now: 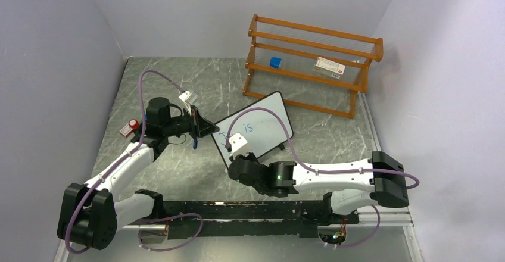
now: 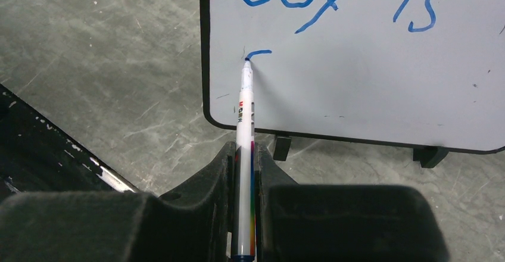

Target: Write a sentence on the whiteboard

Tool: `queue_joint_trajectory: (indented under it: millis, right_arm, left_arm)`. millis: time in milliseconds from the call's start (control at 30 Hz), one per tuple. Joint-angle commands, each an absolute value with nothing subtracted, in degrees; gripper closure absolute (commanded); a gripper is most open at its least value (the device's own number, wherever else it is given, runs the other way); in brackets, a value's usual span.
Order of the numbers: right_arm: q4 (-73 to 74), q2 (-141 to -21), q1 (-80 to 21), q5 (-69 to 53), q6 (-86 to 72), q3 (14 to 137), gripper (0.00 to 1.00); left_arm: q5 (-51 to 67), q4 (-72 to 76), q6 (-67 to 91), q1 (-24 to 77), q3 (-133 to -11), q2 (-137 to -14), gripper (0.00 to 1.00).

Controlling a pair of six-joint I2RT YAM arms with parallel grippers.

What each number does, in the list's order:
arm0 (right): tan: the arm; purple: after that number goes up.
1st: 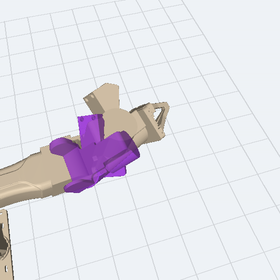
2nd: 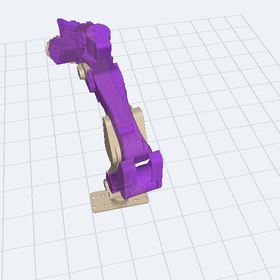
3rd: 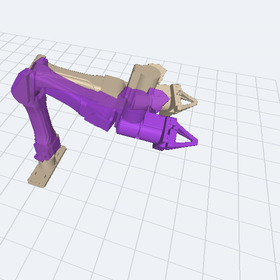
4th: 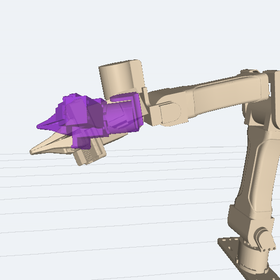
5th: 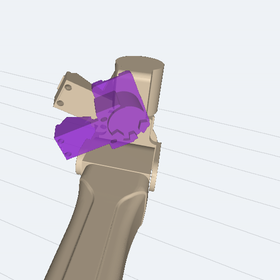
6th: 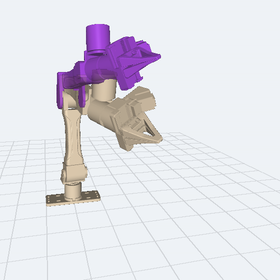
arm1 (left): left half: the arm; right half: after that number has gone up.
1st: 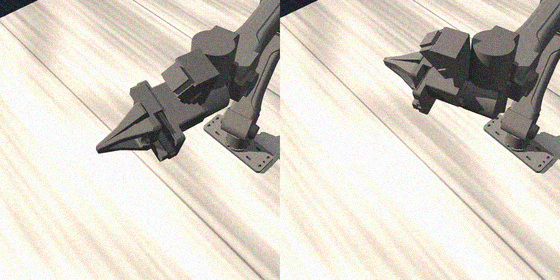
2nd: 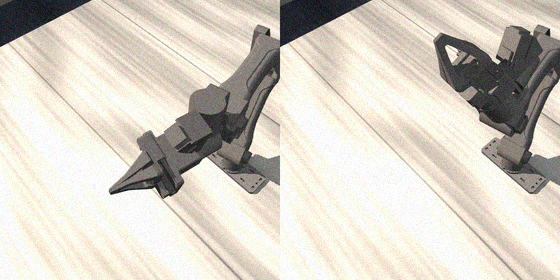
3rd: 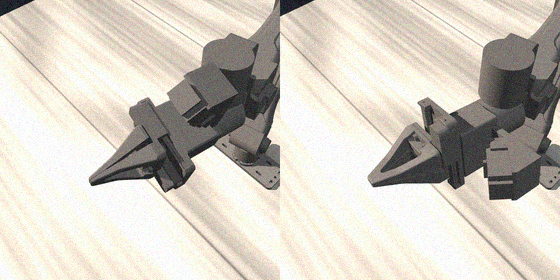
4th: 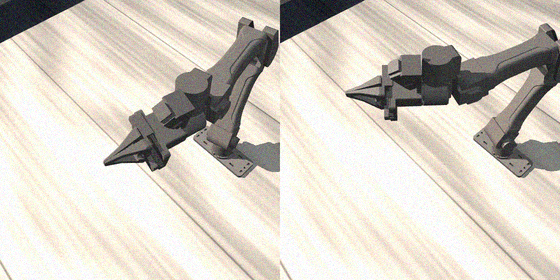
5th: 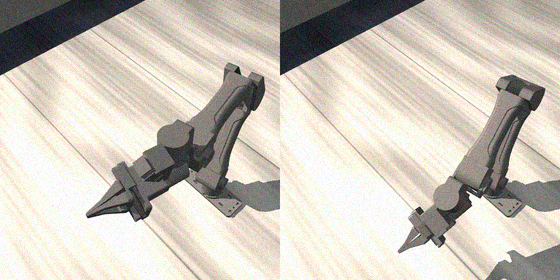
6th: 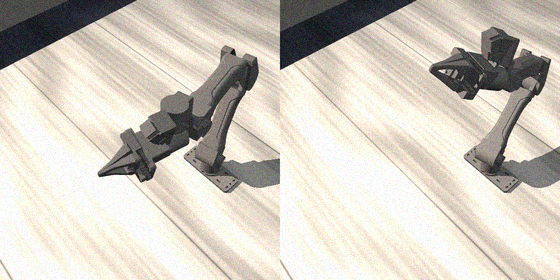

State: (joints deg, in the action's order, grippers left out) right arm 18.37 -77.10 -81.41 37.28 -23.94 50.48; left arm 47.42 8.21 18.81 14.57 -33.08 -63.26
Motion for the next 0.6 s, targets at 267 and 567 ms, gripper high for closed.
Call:
queue_joint_trajectory:
  millis: [267,567]
  right_arm:
    - [22.36,-76.64,-81.55,39.20,-25.01,50.80,1.00]
    - [21.62,-75.77,-81.54,42.04,-26.31,50.46,1.00]
  left_arm:
    - [41.73,4.86,15.65,13.61,-32.52,-64.78,0.95]
    - [41.75,4.96,15.73,13.62,-32.43,-64.82,0.95]
